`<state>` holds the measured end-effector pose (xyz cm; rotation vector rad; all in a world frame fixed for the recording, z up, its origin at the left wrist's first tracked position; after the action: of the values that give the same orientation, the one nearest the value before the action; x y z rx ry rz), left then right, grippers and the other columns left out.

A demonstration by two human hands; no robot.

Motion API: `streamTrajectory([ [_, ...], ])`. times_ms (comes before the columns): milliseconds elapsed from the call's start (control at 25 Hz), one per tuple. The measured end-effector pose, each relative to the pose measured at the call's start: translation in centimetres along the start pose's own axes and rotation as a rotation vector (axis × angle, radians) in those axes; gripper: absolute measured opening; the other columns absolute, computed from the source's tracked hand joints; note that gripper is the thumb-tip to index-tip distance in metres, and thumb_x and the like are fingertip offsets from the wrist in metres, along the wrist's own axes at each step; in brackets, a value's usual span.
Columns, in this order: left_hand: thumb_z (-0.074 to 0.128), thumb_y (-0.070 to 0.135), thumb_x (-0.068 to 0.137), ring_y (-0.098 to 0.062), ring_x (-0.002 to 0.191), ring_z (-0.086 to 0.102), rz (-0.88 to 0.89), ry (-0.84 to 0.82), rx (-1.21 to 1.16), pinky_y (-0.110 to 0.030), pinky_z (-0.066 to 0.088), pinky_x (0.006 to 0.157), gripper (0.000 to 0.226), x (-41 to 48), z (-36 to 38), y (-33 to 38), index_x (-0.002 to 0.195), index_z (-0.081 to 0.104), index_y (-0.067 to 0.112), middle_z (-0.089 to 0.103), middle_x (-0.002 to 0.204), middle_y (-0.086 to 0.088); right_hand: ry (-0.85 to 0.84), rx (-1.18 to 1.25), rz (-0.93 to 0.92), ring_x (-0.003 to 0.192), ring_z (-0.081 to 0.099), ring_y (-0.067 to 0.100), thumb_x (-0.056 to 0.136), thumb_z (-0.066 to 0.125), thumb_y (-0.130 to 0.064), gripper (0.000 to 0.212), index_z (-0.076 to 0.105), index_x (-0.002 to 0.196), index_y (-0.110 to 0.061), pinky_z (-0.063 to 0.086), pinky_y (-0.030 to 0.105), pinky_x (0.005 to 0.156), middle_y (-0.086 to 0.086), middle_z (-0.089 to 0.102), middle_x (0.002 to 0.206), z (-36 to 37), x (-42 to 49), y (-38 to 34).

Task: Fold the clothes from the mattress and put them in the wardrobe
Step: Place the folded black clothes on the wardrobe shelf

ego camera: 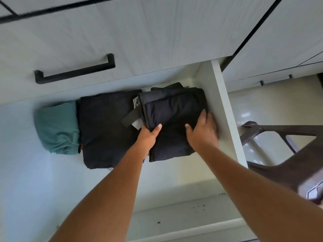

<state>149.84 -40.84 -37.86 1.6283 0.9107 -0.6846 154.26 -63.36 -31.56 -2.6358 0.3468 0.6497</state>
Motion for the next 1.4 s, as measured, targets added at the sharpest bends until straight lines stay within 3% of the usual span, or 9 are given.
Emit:
streamTrajectory([
  [80, 0.071, 0.044, 0.093, -0.034, 0.127, 0.055, 0.044, 0.176, 0.099, -0.035, 0.045, 0.099, 0.074, -1.2, -0.7, 1.2, 0.144, 0.037, 0.003, 0.055, 0.14, -0.014, 0.089, -0.207, -0.208, 0.154, 0.017, 0.04, 0.092, 0.058, -0.055, 0.095, 0.011, 0.163, -0.014, 0.027, 0.051, 0.12, 0.022, 0.009, 0.168, 1.1, -2.6, -2.1],
  [200, 0.078, 0.036, 0.088, -0.042, 0.121, 0.052, 0.257, 0.541, 0.329, -0.042, 0.044, 0.103, 0.08, -5.3, -1.3, 2.7, 0.143, 0.038, -0.007, 0.049, 0.136, -0.026, -0.047, -0.358, -0.183, 0.155, -0.001, 0.043, 0.094, 0.053, -0.061, 0.096, -0.004, 0.163, -0.027, 0.019, 0.056, 0.122, 0.017, -0.014, 0.169, 3.5, -2.6, -0.9],
  [400, 0.056, 0.035, 0.103, -0.028, 0.157, 0.014, 0.398, 0.143, 0.63, -0.036, 0.017, 0.127, 0.082, -3.8, 2.8, 0.9, 0.162, 0.01, 0.001, 0.014, 0.169, -0.016, -0.229, -0.514, -0.131, 0.154, -0.008, 0.045, 0.095, 0.051, -0.064, 0.1, -0.017, 0.16, -0.03, 0.02, 0.057, 0.122, 0.014, -0.028, 0.165, 4.4, -0.4, 1.0],
  [560, 0.058, 0.033, 0.103, -0.03, 0.156, 0.016, 0.332, 0.02, 0.739, -0.04, 0.023, 0.125, 0.085, -5.3, 0.6, 2.1, 0.162, 0.005, 0.004, 0.005, 0.171, -0.012, -0.278, -0.448, -0.05, 0.154, -0.001, 0.046, 0.093, 0.052, -0.067, 0.101, -0.012, 0.161, -0.029, 0.023, 0.056, 0.121, 0.017, -0.022, 0.167, 1.5, -2.9, -0.5],
  [880, 0.049, 0.043, 0.105, -0.033, 0.155, 0.018, 0.365, 0.251, 0.925, -0.042, 0.036, 0.118, 0.074, -24.7, -9.8, -0.8, 0.16, 0.017, 0.006, 0.008, 0.169, -0.019, -0.152, -0.461, -0.37, 0.156, 0.009, 0.039, 0.096, 0.044, -0.067, 0.089, 0.001, 0.163, -0.026, 0.024, 0.052, 0.122, 0.018, -0.006, 0.17, -9.1, -20.1, -9.3],
  [1000, 0.044, 0.05, 0.105, -0.034, 0.156, 0.015, 0.408, 0.366, 0.99, -0.042, 0.029, 0.122, 0.077, -34.1, -13.4, -2.5, 0.161, 0.014, 0.007, 0.008, 0.169, -0.02, -0.119, -0.51, -0.491, 0.156, 0.007, 0.038, 0.096, 0.039, -0.07, 0.088, 0.002, 0.163, -0.026, 0.022, 0.052, 0.123, 0.017, -0.005, 0.17, -10.8, -29.6, -12.8],
  [1160, 0.04, 0.056, 0.104, -0.037, 0.157, 0.01, 0.397, 0.483, 1.018, -0.048, 0.019, 0.125, 0.079, -45.8, -18.1, -7.2, 0.161, 0.017, 0.007, 0.009, 0.169, -0.022, -0.097, -0.597, -0.709, 0.157, 0.009, 0.036, 0.095, 0.034, -0.074, 0.086, 0.006, 0.163, -0.027, 0.022, 0.052, 0.122, 0.016, -0.002, 0.17, -9.9, -42.8, -17.3],
  [1280, 0.047, 0.06, 0.099, -0.039, 0.153, 0.025, 0.375, 0.595, 0.979, -0.057, 0.028, 0.119, 0.078, -52.8, -22.2, -12.4, 0.154, 0.039, 0.006, 0.028, 0.165, -0.023, -0.106, -0.641, -0.842, 0.156, 0.012, 0.037, 0.095, 0.029, -0.075, 0.084, 0.011, 0.162, -0.028, 0.022, 0.053, 0.122, 0.015, 0.001, 0.171, -7.7, -50.9, -20.1],
  [1400, 0.027, 0.07, 0.097, -0.035, 0.155, 0.023, 0.251, 0.688, 0.86, -0.057, 0.027, 0.119, 0.083, -59.9, -27.2, -20.7, 0.153, 0.04, 0.01, 0.028, 0.166, -0.013, -0.142, -0.673, -0.989, 0.154, 0.019, 0.039, 0.089, 0.01, -0.081, 0.089, 0.019, 0.16, -0.028, 0.025, 0.053, 0.121, 0.015, 0.01, 0.17, -4.5, -60.3, -23.3],
])
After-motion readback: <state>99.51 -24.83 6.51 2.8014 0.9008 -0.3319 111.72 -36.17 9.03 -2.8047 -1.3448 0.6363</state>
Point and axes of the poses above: each hand's wrist, its own x-axis towards the middle knuckle, its own z-axis out of the palm, y = z × x, the point moved 9 cm from there along x, towards the middle knuckle
